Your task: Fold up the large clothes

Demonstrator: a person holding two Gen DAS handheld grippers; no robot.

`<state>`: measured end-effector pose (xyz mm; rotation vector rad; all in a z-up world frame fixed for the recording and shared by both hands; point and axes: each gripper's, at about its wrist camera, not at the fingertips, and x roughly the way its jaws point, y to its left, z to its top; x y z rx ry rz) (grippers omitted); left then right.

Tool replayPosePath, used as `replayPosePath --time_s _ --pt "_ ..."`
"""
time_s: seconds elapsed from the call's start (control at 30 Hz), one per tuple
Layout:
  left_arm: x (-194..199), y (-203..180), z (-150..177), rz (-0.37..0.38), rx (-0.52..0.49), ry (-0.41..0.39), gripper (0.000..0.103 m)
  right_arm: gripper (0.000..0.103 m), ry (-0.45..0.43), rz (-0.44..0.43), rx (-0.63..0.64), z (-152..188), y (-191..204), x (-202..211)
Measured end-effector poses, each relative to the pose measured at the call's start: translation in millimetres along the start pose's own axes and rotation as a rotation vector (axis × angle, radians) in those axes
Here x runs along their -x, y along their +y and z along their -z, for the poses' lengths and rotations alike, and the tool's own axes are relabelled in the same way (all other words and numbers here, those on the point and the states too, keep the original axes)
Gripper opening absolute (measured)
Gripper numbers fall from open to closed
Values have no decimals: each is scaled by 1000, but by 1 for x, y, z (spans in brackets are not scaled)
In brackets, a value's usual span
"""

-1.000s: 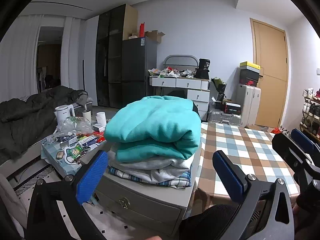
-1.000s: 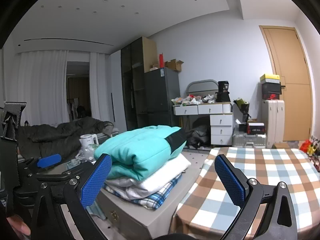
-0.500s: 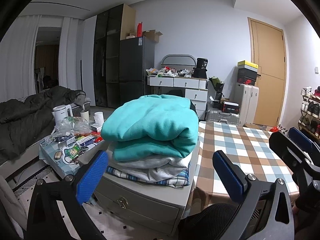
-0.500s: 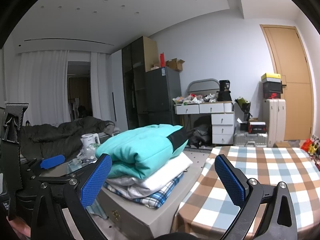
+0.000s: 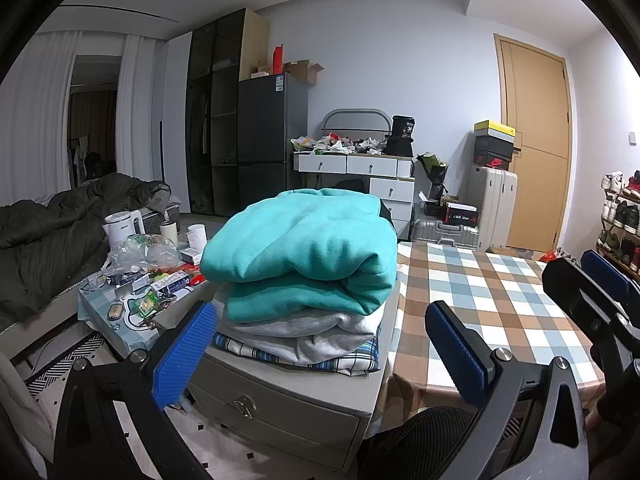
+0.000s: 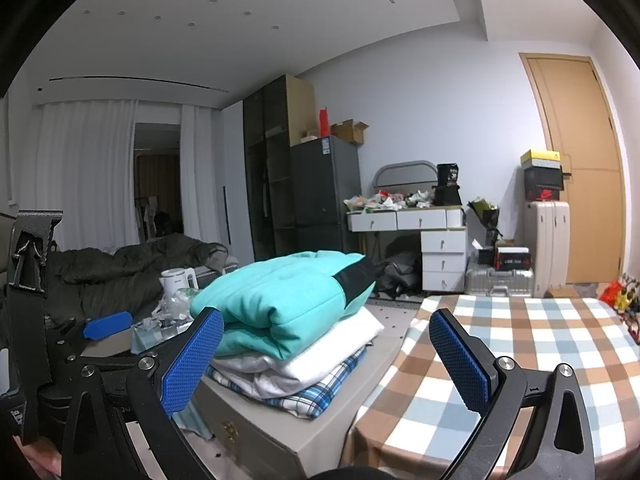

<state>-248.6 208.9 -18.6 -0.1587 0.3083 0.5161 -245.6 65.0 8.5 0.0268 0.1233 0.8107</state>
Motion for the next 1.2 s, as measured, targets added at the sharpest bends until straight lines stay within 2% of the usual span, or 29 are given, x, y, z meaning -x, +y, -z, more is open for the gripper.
replayPosePath --time_s 1.2 --pt "-9 -1 -5 9 -25 -16 102 103 -3 1 -2 -6 0 3"
